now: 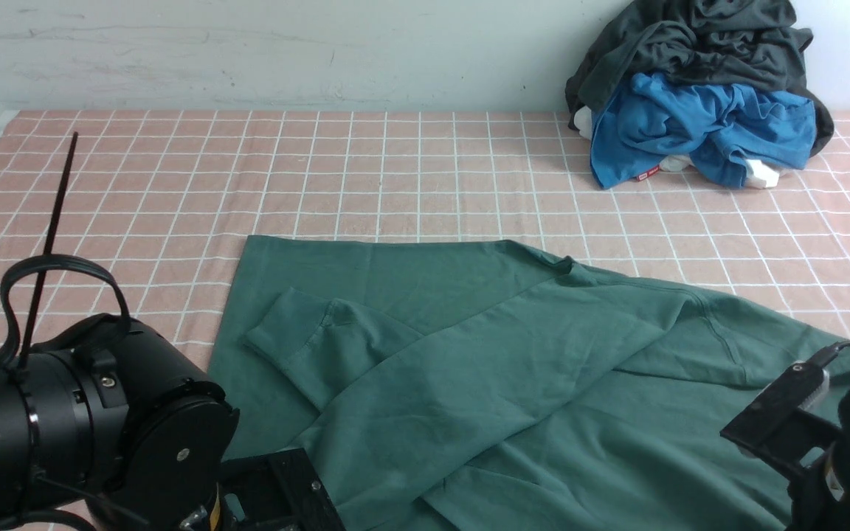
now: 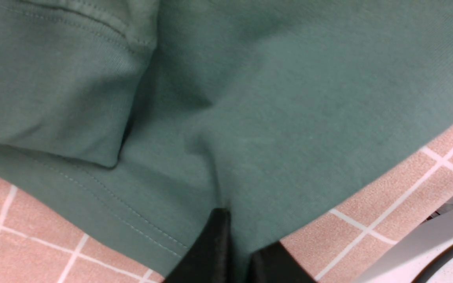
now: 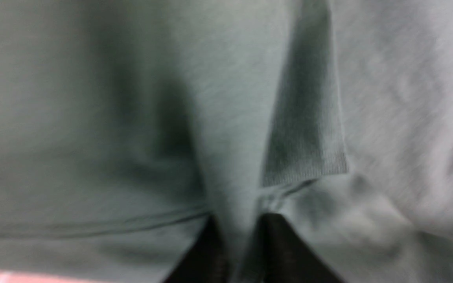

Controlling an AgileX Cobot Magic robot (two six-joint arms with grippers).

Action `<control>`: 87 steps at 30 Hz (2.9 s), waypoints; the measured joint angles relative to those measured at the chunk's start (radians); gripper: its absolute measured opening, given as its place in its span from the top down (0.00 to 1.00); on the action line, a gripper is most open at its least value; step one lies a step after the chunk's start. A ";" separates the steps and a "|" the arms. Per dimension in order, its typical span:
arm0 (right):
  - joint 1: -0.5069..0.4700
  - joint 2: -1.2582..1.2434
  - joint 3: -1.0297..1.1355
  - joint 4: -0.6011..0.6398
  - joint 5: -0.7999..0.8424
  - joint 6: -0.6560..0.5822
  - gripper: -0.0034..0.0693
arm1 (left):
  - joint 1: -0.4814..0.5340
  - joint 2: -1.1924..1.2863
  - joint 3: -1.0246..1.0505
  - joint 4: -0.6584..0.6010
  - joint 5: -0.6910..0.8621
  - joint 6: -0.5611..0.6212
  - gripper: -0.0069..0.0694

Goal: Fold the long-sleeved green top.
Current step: Use both arms simultaneously to clamp the lower edge of the clothing fabric, then use both arms to drag the lower edge of the fabric forward and fold it over the upper edge, then use the right arm to clamp the right edge of the fabric

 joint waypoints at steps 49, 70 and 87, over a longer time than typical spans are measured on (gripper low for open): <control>-0.399 0.623 -1.023 0.151 0.003 0.019 0.56 | 0.467 0.848 -1.258 0.105 -0.012 0.111 0.82; -0.586 0.352 -0.783 0.112 0.058 0.243 0.30 | 0.435 0.857 -1.533 -0.032 0.164 -0.094 0.31; -0.691 0.465 -0.536 0.282 -0.192 0.173 0.31 | 0.351 0.900 -1.533 -0.143 0.166 -0.006 0.86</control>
